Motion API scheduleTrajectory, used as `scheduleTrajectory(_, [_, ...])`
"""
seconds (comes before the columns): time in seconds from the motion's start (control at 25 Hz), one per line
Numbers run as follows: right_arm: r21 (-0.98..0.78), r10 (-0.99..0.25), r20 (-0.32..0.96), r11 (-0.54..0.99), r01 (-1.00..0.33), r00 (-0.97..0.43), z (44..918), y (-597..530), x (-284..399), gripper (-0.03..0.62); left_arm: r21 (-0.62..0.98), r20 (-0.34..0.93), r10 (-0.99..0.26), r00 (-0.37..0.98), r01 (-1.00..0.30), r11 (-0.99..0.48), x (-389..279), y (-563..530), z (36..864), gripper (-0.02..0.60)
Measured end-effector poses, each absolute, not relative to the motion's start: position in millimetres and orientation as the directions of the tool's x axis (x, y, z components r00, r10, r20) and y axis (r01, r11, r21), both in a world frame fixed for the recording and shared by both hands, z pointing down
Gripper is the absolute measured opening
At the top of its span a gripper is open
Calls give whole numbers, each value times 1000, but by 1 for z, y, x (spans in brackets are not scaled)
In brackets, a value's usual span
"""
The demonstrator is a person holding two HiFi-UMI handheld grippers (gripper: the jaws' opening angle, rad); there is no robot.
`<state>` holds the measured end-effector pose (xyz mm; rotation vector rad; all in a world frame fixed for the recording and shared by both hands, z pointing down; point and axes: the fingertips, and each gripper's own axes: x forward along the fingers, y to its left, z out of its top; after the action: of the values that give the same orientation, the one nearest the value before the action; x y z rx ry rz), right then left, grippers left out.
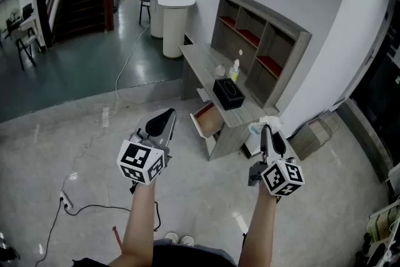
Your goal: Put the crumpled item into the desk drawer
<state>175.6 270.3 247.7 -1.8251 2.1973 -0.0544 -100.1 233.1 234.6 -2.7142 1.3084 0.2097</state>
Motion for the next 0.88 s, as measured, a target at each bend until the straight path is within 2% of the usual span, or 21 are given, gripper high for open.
scheduleTrajectory(0.88, [-251,-974,-180,183,-951,-140,261,244,162,97,-10,-160,-770,617,-781,-624,-125,207,251,0])
